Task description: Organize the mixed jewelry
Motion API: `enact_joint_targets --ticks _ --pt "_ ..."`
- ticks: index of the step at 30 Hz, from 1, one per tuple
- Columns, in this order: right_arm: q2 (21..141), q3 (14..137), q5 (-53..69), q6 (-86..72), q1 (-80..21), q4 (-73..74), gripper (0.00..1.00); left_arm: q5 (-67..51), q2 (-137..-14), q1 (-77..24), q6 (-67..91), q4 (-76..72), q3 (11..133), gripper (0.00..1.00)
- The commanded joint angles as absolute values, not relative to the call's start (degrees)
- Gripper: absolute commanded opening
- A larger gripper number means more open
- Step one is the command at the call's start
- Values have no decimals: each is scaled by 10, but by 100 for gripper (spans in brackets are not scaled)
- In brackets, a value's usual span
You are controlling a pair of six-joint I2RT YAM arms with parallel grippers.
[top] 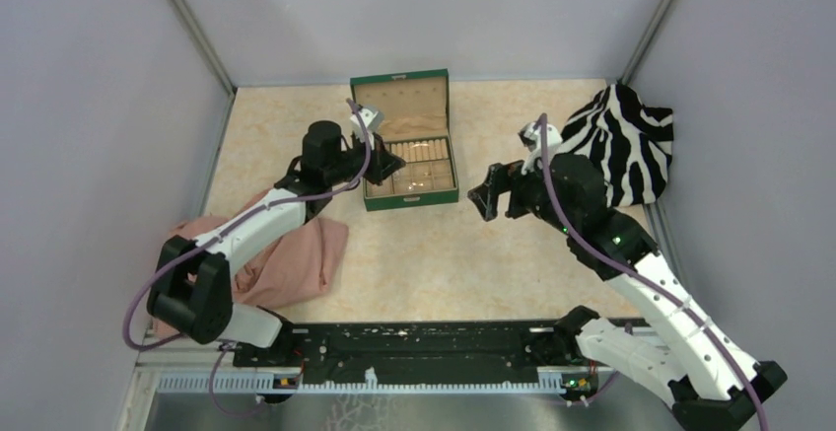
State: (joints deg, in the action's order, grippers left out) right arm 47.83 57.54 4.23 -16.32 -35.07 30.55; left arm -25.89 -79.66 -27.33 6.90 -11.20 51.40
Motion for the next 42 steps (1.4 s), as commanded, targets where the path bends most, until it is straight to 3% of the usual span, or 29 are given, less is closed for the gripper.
enact_joint_targets --ticks 1,22,42 --pt "438 580 -115 -205 -351 316 89 -217 -845 -253 87 -165 573 0" --pt "413 564 -152 -233 -351 336 89 -268 -935 -109 83 -152 674 0" --pt "427 565 -143 -231 -351 335 89 -261 -1014 -90 116 -161 715 0"
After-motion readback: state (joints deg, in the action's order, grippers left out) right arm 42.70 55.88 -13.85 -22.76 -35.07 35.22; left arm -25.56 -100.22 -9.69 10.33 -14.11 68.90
